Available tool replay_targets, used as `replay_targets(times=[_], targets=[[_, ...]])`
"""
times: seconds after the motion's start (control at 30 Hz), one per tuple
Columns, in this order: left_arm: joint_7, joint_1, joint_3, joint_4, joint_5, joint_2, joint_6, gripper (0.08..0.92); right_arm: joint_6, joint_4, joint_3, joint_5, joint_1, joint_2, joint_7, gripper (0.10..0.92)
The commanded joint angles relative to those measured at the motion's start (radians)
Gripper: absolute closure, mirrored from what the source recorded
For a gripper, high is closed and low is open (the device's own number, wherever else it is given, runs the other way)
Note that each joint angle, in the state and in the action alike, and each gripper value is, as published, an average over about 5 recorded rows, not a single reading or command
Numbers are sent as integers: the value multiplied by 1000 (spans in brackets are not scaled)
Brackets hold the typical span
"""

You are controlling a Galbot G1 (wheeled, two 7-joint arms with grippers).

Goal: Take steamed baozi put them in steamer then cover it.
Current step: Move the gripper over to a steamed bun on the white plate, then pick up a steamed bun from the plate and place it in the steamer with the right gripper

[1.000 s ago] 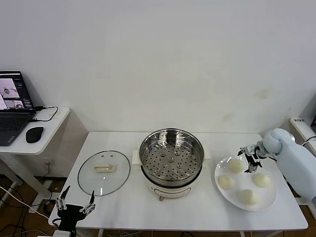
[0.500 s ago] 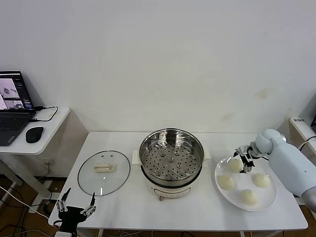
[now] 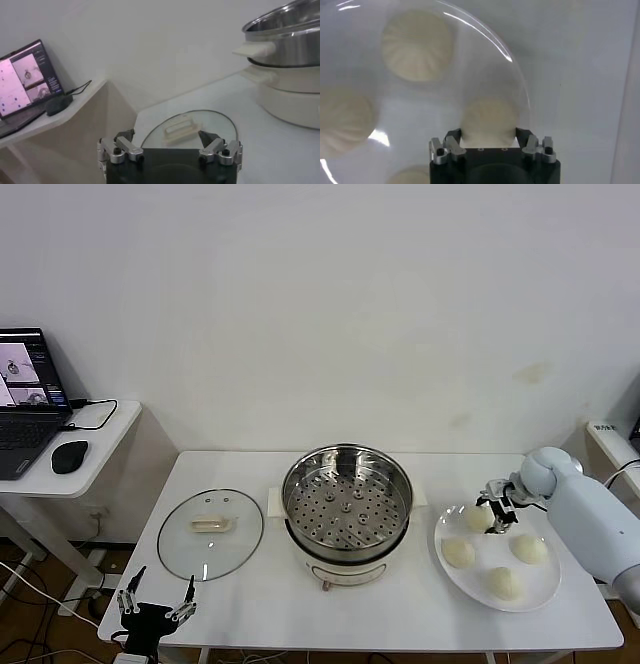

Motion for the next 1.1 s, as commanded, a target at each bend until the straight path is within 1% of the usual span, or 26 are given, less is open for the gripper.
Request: replay_targets(times=[0.03,0.3,0.5,0.63,0.87,1.1], targets=[[-1,1,1,0,1,0,-1,177,-2,6,12,19,3,-7,-2,385],[-5,-8,10,9,-1,2,-3,177,-15,62,-18,129,69,-71,-33,403],[-8,-14,15,13,-2,4,-4,177,-29,113,-64,253,153,-111,-62,414],[-8,-18,18,14,-4,6,-4,177,-39,137,-111,329,244,-108,-84,414],[-13,-17,11,16,-9,13,-5,177,-41,130,-232,457,446,-28,-153,414],[-12,-18,-4,9,-17,25,-3,177,48,8,-357,529,627,162,-226,415]])
